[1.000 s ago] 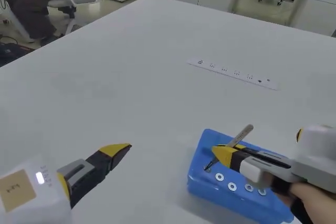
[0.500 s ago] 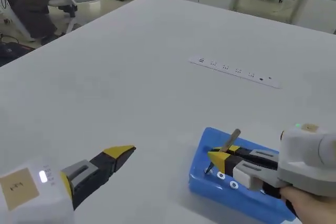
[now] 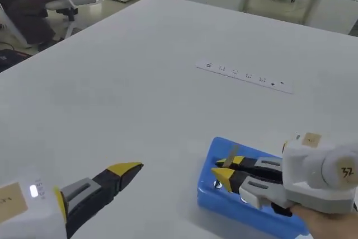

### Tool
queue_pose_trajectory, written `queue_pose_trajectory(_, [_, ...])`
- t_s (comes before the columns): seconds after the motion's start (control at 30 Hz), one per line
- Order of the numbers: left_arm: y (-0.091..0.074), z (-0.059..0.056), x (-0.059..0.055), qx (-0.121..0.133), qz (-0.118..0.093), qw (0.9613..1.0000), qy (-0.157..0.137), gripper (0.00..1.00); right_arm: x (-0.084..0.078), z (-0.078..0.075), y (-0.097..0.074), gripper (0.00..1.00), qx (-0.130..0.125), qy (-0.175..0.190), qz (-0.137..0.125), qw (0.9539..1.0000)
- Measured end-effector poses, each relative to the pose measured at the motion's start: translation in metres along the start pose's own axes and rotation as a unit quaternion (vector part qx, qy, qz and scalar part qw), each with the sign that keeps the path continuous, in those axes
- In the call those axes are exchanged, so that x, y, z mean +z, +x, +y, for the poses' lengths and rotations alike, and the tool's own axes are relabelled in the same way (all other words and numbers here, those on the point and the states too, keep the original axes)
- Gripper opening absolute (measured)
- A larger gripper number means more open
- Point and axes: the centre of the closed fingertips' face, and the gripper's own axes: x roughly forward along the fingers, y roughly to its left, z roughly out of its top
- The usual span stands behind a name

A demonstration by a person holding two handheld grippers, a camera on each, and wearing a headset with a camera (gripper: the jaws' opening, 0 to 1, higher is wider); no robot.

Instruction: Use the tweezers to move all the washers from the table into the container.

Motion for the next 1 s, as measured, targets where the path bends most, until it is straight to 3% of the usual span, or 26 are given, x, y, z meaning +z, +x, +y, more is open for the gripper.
queue_pose_trajectory(0.3, [-0.004, -0.002, 0.003, -0.018, 0.001, 0.9992, -0.037, 0.87, 0.001, 0.000, -0.003, 0.04, -0.005, 0.001, 0.001, 1.0000])
queue_pose_trajectory(0.43, [-0.006, -0.003, 0.004, -0.023, 0.010, 0.9987, -0.044, 0.81, 0.014, 0.000, -0.014, 0.04, -0.011, 0.004, -0.016, 0.9998])
queue_pose_trajectory(0.7, [-0.007, -0.010, 0.013, -0.037, 0.020, 0.9986, -0.033, 0.77, 0.040, 0.015, -0.042, 0.04, -0.010, -0.012, -0.041, 0.9990])
queue_pose_trajectory(1.0, [-0.008, -0.020, 0.025, -0.066, 0.025, 0.9973, -0.020, 0.66, 0.045, 0.036, -0.061, 0.04, 0.003, -0.014, -0.048, 0.9987])
